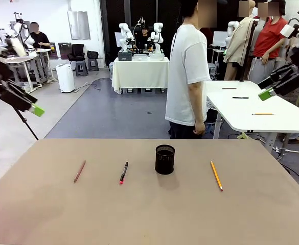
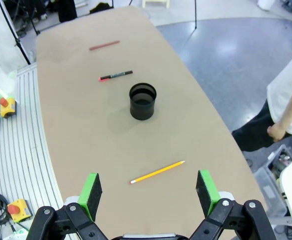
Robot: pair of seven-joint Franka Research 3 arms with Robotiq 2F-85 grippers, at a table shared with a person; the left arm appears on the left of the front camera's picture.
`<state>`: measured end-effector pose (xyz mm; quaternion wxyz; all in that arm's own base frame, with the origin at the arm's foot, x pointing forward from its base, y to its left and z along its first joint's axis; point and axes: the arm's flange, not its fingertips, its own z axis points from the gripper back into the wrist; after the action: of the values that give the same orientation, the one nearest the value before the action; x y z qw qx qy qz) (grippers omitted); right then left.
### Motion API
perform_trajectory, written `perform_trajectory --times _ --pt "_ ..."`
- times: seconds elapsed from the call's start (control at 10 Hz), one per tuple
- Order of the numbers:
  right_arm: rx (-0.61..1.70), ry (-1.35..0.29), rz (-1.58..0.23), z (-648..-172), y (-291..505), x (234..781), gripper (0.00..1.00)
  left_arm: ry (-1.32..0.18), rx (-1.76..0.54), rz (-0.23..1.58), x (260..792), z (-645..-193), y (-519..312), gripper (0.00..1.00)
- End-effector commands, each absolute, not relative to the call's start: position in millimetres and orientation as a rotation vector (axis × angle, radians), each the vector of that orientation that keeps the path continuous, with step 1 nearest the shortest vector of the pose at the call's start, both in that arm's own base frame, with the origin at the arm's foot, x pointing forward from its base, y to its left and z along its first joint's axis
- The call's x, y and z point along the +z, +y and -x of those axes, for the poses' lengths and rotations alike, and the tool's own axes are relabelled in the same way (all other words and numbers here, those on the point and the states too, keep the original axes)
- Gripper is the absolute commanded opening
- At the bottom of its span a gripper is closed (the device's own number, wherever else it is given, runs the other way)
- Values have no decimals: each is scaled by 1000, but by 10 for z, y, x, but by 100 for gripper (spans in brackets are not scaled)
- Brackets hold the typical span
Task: Place the pens into the pen holder.
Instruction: Pick up a writing instrument from the table and place it into the Pen holder.
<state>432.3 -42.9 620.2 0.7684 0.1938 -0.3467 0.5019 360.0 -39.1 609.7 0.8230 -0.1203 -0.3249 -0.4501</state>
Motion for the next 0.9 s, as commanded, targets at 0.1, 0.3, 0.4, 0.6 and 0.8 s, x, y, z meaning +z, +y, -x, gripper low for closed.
perform_trajectory --times 0.1,0.3,0.4,0.6,0.8 --pt "1091 -754 -420 -4323 -431 6211 100 -480 -783 164 6038 -3631 -988 100" --pt "1091 -754 -420 -4323 -431 6211 100 -434 -606 51 5809 -3789 -1249 100" --pt "1091 -754 -420 -4323 -431 6211 100 -417 -566 11 5656 -3909 -1345 100" --pt "1091 -754 -420 -4323 -431 6211 100 -393 -515 3 5462 -4162 -1399 100" --pt "1091 -754 -420 -4323 -431 6211 100 -409 -547 14 5406 -4035 -1383 100"
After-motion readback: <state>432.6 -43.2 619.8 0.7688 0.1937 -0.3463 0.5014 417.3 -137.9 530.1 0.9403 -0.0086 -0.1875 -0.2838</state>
